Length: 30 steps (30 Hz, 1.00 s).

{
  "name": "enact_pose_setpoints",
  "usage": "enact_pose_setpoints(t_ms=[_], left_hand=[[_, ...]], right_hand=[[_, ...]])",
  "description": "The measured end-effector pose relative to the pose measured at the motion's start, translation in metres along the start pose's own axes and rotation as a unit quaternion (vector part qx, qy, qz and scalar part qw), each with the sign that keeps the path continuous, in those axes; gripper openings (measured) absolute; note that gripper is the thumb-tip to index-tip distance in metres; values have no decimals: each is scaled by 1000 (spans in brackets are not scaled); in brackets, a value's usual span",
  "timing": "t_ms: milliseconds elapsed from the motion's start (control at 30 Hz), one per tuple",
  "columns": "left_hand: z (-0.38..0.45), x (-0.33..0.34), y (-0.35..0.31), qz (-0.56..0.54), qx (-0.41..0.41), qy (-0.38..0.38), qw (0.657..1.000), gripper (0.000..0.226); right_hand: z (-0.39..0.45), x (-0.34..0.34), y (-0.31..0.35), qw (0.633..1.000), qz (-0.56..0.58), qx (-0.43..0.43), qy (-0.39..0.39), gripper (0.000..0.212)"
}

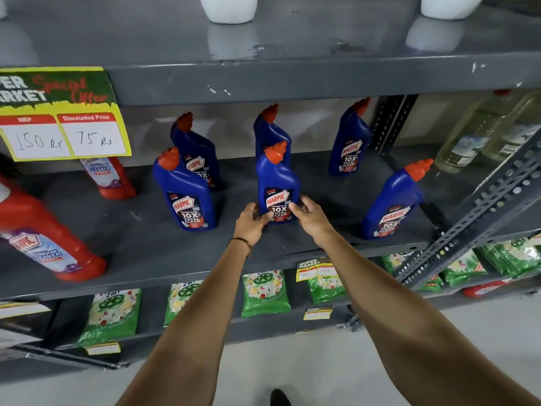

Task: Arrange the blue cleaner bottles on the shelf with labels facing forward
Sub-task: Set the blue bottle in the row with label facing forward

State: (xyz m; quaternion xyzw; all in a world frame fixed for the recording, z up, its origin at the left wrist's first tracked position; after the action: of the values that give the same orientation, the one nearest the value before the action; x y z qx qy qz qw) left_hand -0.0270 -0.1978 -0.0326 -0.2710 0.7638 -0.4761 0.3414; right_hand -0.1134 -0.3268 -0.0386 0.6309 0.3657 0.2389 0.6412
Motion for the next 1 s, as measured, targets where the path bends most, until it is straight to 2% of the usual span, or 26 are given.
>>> enact_pose_setpoints(t_ms=[267, 567, 700, 1000], left_hand=[[-32, -3, 6, 27, 10, -43, 999, 41], [-53, -5, 10, 39, 17, -41, 998, 42], [-59, -4, 9, 37, 18, -36, 998, 41], [-68, -3, 11, 41, 18, -40, 998, 42]], right_hand=[[-32, -3, -4, 1000, 17, -2, 7, 42], [-55, -7, -8, 1000, 5, -13, 13, 22], [-63, -8, -4, 1000, 6, -20, 10, 32], [-73, -10, 0, 1000, 8, -18, 11, 32]])
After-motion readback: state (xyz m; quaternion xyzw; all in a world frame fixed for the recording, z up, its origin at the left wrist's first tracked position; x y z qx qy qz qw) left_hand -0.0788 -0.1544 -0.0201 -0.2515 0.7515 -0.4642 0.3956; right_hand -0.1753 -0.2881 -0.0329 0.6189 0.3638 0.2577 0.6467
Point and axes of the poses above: each hand's wrist, its own z-axis towards the middle knuckle, its own x-axis out of the palm, y = z × x, the point moved 7 cm from there along z, towards the middle knuckle, and after that the axes turned 8 degrees about -x, right-handed, at the moved point
